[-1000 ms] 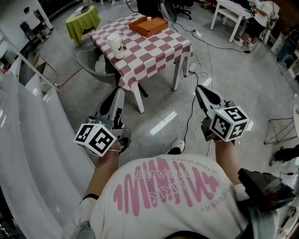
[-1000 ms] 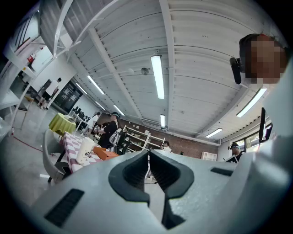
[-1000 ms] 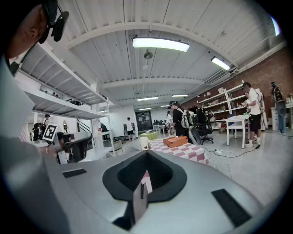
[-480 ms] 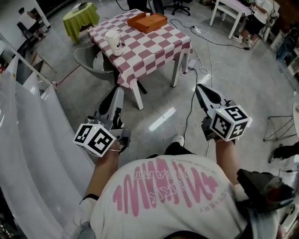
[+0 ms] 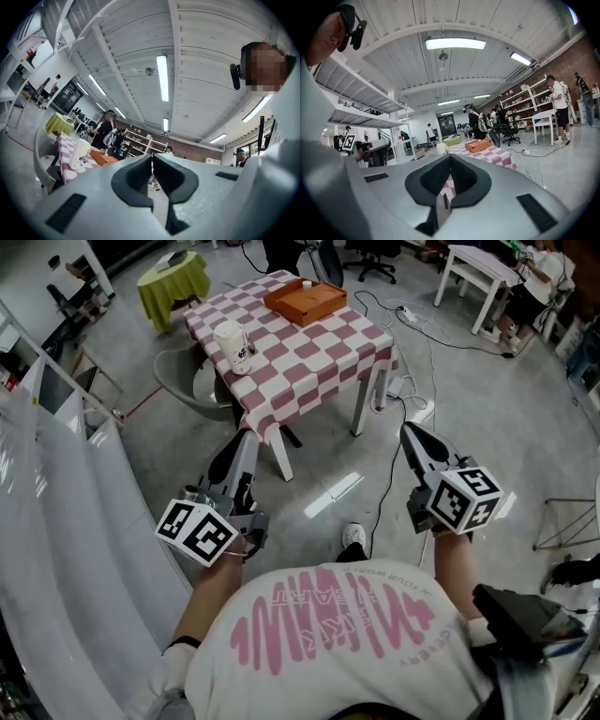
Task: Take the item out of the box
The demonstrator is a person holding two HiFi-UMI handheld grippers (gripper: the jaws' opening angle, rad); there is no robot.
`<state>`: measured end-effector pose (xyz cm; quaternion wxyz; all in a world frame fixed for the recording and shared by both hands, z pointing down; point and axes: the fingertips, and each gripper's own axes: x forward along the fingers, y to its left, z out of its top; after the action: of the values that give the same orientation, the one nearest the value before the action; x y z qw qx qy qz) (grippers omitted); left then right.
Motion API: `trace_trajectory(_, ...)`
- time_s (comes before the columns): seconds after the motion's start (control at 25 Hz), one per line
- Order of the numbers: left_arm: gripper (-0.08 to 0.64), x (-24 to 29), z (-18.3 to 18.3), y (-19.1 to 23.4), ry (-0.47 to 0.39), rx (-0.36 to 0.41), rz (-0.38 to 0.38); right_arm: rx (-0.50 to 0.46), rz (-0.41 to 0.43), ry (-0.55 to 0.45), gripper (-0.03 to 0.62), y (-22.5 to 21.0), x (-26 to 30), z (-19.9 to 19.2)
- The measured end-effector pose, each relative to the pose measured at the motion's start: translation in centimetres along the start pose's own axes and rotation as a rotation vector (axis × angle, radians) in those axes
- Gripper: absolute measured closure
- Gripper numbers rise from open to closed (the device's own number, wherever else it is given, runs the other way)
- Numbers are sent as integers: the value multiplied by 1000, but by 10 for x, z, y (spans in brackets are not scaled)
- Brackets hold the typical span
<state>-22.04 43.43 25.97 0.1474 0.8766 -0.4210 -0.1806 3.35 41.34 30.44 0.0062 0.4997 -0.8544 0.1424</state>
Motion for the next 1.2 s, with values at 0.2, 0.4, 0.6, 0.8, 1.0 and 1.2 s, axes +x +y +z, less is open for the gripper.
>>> trace_trajectory(0.2,541,52,13,3,-86,6,-56,6,25,-20,586,-43,34,25)
trace_trajectory(0.4,541,106,19,11,-113,4,-72,3,60,-31,586,-82,68,51)
trace_trajectory(0.6,541,153,26,9,-165,31,-120,-15,90,-37,588,-117,97,74)
trace_trajectory(0.8,541,184,35,18,-273,-104,-133,-24,114,-49,587,-151,114,94)
trace_trajectory(1.0,541,204,23,14,-298,-115,-174,-39,138,-41,587,-178,126,101)
trace_trajectory(1.2,552,220,-11,17,-197,24,-98,-23,139,-29,586,-202,134,94)
